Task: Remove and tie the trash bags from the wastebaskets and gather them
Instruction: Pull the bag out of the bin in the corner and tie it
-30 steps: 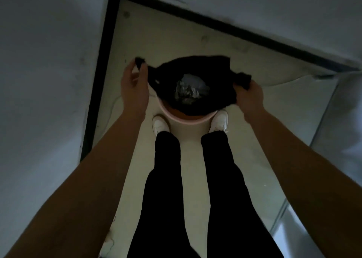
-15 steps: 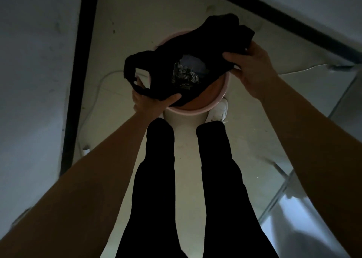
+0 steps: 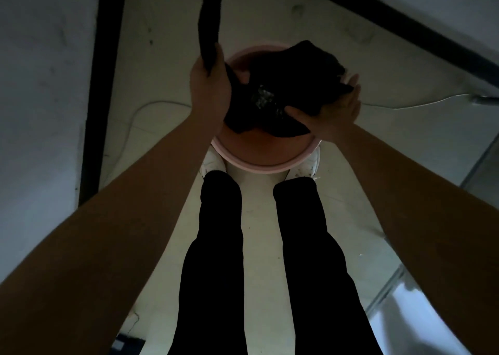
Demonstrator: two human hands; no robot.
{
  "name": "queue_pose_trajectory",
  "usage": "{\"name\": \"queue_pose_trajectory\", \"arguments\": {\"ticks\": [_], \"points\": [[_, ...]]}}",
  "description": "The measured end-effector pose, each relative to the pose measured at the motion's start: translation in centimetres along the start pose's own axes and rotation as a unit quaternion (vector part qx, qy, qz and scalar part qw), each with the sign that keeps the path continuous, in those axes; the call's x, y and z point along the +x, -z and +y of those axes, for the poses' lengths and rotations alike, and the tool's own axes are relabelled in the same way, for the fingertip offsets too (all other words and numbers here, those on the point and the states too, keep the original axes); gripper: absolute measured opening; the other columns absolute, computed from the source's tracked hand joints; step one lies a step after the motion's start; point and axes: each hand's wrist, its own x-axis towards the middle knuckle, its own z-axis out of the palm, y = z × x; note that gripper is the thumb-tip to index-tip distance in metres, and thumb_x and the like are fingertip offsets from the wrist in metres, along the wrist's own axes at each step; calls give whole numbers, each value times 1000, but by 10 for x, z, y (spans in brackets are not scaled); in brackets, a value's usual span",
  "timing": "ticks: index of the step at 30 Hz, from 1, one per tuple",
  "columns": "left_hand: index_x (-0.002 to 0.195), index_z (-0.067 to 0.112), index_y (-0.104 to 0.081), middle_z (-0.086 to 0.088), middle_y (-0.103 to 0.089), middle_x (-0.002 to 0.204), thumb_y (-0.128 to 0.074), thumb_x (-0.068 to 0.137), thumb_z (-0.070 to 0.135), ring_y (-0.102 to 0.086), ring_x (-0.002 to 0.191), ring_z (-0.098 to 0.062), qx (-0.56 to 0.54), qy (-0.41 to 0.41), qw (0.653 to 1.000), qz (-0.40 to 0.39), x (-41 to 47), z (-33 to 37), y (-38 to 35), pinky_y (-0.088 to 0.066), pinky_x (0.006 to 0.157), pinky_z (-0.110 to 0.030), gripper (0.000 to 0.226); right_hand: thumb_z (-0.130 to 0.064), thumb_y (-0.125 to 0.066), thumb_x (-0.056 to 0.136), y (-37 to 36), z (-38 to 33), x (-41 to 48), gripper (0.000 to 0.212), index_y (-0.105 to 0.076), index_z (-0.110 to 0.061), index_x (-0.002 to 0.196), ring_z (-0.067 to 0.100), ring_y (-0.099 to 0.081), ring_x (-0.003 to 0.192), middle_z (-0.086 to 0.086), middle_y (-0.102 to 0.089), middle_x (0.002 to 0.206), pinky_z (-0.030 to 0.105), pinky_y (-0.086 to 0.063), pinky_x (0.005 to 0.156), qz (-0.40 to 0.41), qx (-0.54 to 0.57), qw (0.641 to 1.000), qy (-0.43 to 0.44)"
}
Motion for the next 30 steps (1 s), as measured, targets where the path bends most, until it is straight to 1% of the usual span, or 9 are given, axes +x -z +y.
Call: {"name": "queue_pose_trajectory", "arguments": {"ticks": [5,8,10,12,14,18,23,27,30], "points": [[59,17,-39,3,-40,43,-43,104,38,-46,42,-14,-94,115,989,-2,-9,-10,16,-45,55,-28,49,-38,-66,87,-4,-48,15,57,-54,-5,132,39,-37,139,20,-42,149,36,-33,110,139,121,974,131],[71,20,-40,7,-35,51,-45,102,45,-36,42,-7,-76,134,987,45,-6,-19,31,-32,47,-23,40,-28,-57,93,14,-76,18,35,-65,-2,115,23,-67,99,10,-71,107,19,-52,76,147,349,925,33],[73,21,-42,7,-36,53,-45,101,48,-35,42,-7,-70,156,982,76,-4,-27,48,-32,46,-23,39,-28,-55,98,30,-75,24,32,-64,-2,115,16,-67,86,4,-68,96,7,-47,63,145,444,883,-51],[72,19,-41,5,-35,54,-45,101,48,-34,41,-8,-97,175,975,95,-3,-32,60,-33,44,-23,42,-34,-56,97,42,-68,27,35,-62,-10,122,16,-67,98,1,-69,106,19,-55,84,131,504,851,-64],[72,18,-43,5,-34,51,-46,100,50,-33,41,-8,-100,169,976,92,-3,-29,60,-32,43,-23,43,-40,-56,95,45,-61,25,26,-62,-21,112,13,-66,101,-4,-68,107,36,-54,97,115,490,862,-57],[84,16,-54,8,-37,51,-48,96,58,-37,41,-5,-77,161,980,87,-3,-18,55,-33,42,-18,44,-51,-56,92,46,-51,17,31,-66,-27,108,9,-69,91,-8,-71,97,27,-55,80,22,425,905,-27],[80,14,-54,4,-43,61,-47,98,55,-42,44,-7,-72,189,966,162,3,-35,75,-38,42,-16,45,-43,-59,95,73,-26,25,21,-67,-24,98,19,-70,100,2,-71,104,40,-59,89,93,516,848,-79],[79,18,-55,5,-44,62,-50,98,49,-42,51,-8,-59,189,973,118,-1,-40,64,-40,52,-22,37,-52,-59,91,86,-27,27,37,-62,-25,117,12,-64,98,-4,-66,115,30,-57,79,-38,303,949,-80],[84,17,-52,4,-41,63,-55,97,37,-40,49,-8,-101,185,973,92,-2,-33,52,-38,49,-19,24,-46,-79,69,97,-31,24,72,-51,-26,132,12,-62,106,-5,-63,124,32,-56,84,-121,283,952,-11]]}}
